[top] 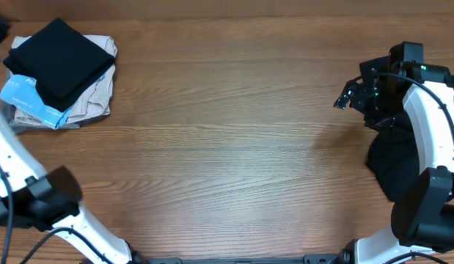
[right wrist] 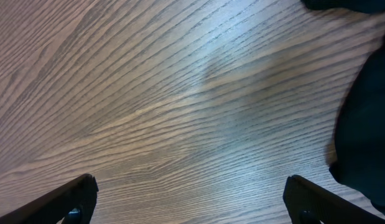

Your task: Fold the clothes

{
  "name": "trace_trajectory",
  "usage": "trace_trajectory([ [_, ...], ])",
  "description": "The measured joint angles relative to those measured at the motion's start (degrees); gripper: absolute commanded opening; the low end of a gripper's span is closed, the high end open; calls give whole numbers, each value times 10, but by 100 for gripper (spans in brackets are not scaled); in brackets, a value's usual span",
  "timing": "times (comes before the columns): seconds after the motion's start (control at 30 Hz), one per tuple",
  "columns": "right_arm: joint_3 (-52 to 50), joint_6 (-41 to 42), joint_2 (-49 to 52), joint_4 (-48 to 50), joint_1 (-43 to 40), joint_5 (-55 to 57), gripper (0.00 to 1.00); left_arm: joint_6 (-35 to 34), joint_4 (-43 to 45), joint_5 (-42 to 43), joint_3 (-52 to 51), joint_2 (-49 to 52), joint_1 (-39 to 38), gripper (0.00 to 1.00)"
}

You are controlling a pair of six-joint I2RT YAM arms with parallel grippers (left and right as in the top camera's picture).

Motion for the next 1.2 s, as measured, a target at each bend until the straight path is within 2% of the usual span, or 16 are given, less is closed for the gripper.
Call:
trace_trajectory([
  [0.07,0,0,0,0,0,0,100,2,-4,-2,1,-1,-36,45],
  [0.1,0,0,0,0,0,0,100,3,-8,-5,1,3,-53,59],
  [0.17,0,0,0,0,0,0,100,0,-12,-14,0,17,-85,98],
  [0.2,0,0,0,0,0,0,100,1,-14,-19,0,23,-96,100],
  [0.57,0,0,0,0,0,0,100,1,-23,-40,-5,49,-171,100],
  [1.2,0,0,0,0,0,0,100,0,-23,-45,-5,49,-174,100],
])
